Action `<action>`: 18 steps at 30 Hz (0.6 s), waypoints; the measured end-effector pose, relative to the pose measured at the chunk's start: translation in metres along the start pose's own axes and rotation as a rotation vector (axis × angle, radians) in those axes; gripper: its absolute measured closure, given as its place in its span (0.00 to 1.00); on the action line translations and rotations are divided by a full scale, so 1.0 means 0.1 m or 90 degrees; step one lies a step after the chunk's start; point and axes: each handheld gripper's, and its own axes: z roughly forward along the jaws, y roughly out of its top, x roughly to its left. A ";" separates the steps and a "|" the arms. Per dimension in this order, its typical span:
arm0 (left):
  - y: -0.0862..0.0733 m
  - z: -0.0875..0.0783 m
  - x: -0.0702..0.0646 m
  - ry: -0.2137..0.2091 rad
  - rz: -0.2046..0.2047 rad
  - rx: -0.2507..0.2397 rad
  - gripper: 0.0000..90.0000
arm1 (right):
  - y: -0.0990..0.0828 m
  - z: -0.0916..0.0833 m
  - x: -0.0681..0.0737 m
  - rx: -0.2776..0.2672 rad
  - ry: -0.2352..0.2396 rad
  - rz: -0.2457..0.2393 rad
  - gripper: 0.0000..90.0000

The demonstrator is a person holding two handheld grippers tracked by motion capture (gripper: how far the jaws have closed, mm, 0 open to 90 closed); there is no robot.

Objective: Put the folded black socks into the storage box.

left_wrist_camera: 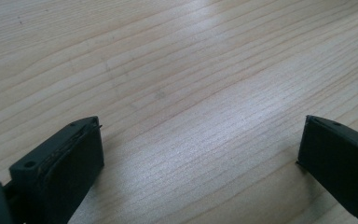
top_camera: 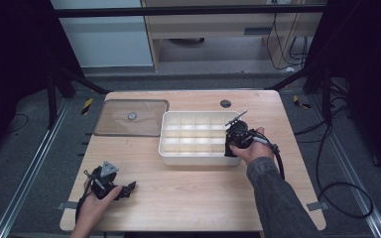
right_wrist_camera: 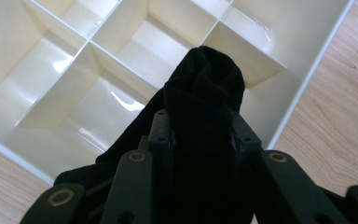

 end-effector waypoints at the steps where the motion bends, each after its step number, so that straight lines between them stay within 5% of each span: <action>1: 0.00 0.00 0.00 0.000 0.000 0.000 0.00 | 0.00 0.00 0.00 0.000 0.000 -0.001 0.76; 18: 0.00 0.00 0.00 0.000 0.000 -0.001 0.00 | -0.03 0.01 0.02 0.007 0.000 -0.003 0.76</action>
